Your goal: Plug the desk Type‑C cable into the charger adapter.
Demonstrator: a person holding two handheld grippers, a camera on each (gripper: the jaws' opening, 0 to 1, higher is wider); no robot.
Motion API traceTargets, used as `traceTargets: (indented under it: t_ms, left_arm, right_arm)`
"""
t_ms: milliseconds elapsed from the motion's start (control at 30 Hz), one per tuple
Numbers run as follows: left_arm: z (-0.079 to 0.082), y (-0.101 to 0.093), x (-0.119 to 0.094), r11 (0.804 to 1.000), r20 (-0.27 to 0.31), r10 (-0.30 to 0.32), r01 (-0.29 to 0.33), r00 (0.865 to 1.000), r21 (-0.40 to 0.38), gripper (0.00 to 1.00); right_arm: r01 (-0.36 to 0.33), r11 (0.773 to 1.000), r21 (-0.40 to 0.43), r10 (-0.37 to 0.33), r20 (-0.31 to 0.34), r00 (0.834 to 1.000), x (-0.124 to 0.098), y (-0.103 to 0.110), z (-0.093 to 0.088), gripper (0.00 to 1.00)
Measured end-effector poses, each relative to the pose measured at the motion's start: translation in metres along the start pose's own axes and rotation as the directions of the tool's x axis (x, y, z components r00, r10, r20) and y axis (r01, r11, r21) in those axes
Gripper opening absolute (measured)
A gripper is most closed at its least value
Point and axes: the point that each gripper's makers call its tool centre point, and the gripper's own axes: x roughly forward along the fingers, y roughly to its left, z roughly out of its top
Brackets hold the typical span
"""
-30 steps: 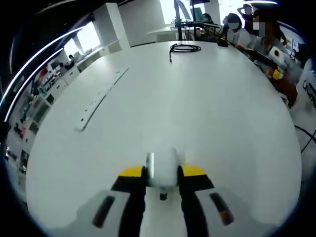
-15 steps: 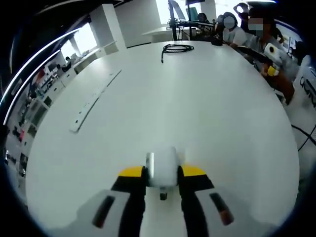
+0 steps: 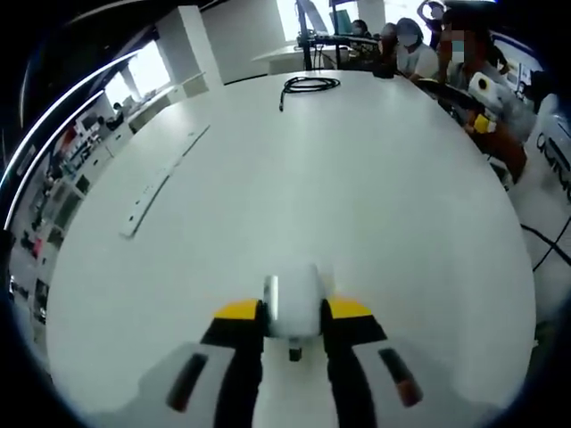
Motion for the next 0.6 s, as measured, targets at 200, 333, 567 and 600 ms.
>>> traceTargets:
  t_ms: [200, 333, 567, 600]
  left_arm:
    - [-0.001, -0.024, -0.001, 1.0, -0.002, -0.001, 0.001, 1.0, 0.0, 0.24]
    - [-0.001, -0.027, -0.001, 1.0, 0.004, -0.001, 0.001, 1.0, -0.005, 0.24]
    - [-0.001, -0.031, -0.003, 1.0, -0.003, -0.003, 0.003, 1.0, -0.006, 0.24]
    - [-0.001, -0.031, -0.003, 1.0, -0.003, -0.004, 0.004, 1.0, -0.004, 0.24]
  right_arm:
    - [-0.004, 1.0, -0.001, 0.004, 0.001, 1.0, 0.0, 0.002, 0.001, 0.98]
    - [-0.006, 1.0, -0.004, 0.006, 0.003, 1.0, 0.0, 0.003, 0.001, 0.98]
    - [-0.013, 1.0, -0.005, 0.013, 0.006, 1.0, 0.0, 0.005, 0.002, 0.98]
    - [-0.013, 1.0, -0.006, 0.013, 0.006, 1.0, 0.0, 0.005, 0.002, 0.98]
